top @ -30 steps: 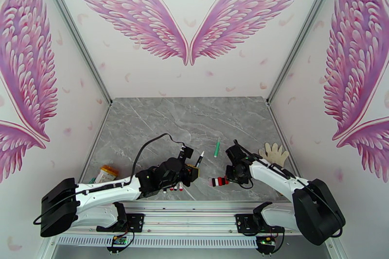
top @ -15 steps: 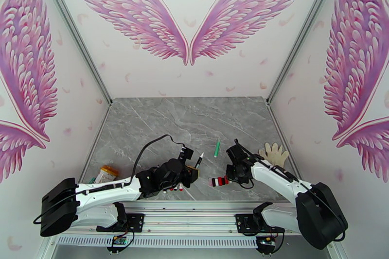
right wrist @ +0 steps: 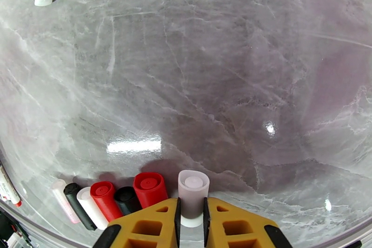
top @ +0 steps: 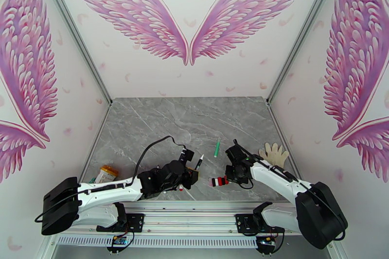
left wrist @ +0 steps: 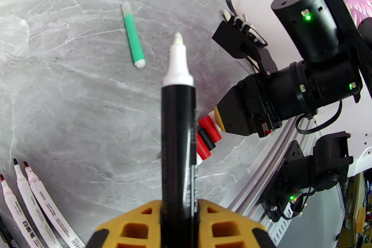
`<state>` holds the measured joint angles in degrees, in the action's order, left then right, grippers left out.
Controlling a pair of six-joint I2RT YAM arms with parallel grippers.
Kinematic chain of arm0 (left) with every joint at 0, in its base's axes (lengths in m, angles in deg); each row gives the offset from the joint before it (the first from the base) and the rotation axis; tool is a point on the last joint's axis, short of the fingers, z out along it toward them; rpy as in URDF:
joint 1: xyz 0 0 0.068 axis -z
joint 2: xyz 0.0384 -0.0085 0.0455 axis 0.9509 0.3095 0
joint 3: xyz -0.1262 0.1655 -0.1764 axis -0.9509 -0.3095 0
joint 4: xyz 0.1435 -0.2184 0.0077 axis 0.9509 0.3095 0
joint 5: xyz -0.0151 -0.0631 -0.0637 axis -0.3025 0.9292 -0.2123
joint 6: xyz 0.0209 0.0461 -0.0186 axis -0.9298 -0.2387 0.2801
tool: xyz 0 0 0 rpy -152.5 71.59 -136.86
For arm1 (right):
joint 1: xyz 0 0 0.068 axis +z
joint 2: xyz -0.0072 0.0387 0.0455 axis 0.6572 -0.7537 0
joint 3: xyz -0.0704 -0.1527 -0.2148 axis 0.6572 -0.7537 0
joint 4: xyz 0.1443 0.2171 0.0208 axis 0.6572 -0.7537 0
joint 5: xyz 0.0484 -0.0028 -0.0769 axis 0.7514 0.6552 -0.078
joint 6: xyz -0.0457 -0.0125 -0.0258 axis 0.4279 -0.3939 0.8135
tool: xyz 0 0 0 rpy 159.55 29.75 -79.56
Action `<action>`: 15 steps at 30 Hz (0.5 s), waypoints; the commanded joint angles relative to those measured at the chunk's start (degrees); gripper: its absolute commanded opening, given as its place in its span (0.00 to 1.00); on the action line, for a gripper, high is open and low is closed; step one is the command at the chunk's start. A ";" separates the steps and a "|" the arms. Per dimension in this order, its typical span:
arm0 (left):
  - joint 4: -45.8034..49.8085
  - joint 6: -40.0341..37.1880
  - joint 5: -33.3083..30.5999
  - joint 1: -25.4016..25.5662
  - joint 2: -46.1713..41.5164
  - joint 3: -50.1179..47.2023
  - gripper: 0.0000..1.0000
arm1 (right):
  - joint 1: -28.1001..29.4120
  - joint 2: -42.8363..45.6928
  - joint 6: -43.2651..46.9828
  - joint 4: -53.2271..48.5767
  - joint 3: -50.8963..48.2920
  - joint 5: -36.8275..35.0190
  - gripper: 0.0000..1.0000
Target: Open the pen caps
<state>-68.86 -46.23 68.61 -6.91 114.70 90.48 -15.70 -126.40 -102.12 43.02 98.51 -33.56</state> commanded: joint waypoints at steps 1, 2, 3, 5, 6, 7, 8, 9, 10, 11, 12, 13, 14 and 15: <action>1.49 1.29 -2.04 0.50 0.78 2.16 0.00 | 0.89 0.54 -0.04 -0.73 -0.57 0.38 0.28; 1.64 1.48 -2.25 0.43 0.95 2.22 0.00 | 0.96 1.08 -0.10 -0.97 -0.51 0.11 0.28; 1.82 1.70 -2.66 0.47 1.28 2.23 0.00 | 0.97 1.71 -0.29 -1.29 -0.40 -0.43 0.29; 2.40 2.54 -3.75 0.83 1.81 2.31 0.00 | 1.14 3.49 -0.50 -2.18 -0.16 -1.12 0.31; 2.67 2.87 -4.34 0.95 2.20 2.40 0.00 | 1.23 4.75 -0.55 -2.56 -0.06 -1.23 0.32; 3.05 3.45 -5.37 1.10 2.53 2.54 0.00 | 1.23 6.06 -0.67 -2.75 -0.04 -1.16 0.32; 3.42 4.21 -6.54 1.29 3.03 2.77 0.00 | 1.24 7.64 -0.78 -2.74 -0.09 -1.17 0.33; 3.55 4.66 -7.13 1.40 3.43 2.87 0.00 | 1.32 9.05 -0.82 -2.55 -0.28 -1.05 0.34; 3.96 5.23 -8.08 1.63 3.90 2.99 0.00 | 1.33 10.83 -0.67 -1.95 -0.59 -0.68 0.35; 4.79 6.06 -9.15 1.78 4.47 3.34 0.00 | 1.33 12.72 -0.36 -1.16 -1.02 -0.09 0.37; 5.16 6.47 -9.76 1.84 5.01 3.73 0.00 | 1.29 14.28 0.05 -0.39 -1.43 0.43 0.39; 6.15 7.11 -10.81 2.10 5.54 4.27 0.00 | 1.28 15.89 0.85 0.45 -1.82 1.03 0.40; 7.35 8.06 -12.54 2.51 6.08 4.76 0.00 | 1.33 17.40 1.54 0.97 -2.16 1.56 0.41; 8.04 8.49 -13.58 2.76 6.58 5.09 0.00 | 1.33 18.66 2.24 1.66 -2.39 2.09 0.43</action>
<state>-64.38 -40.42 59.96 -4.99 119.97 92.73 -15.02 -110.53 -101.90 42.80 97.55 -32.97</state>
